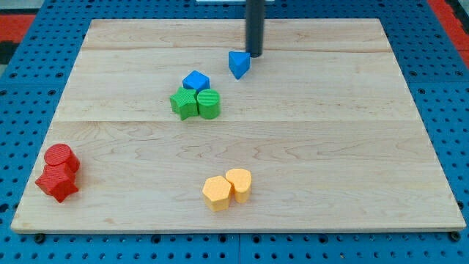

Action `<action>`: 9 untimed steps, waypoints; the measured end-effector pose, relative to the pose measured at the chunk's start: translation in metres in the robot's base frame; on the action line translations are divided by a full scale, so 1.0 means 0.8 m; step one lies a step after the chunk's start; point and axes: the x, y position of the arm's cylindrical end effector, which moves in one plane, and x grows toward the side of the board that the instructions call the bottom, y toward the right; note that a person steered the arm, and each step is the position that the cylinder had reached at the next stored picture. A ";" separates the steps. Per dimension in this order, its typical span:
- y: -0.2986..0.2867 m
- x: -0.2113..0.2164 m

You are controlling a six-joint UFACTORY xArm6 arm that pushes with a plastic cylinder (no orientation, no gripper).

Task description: Push the blue triangle to the top left of the green star diagonally

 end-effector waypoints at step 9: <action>-0.147 -0.010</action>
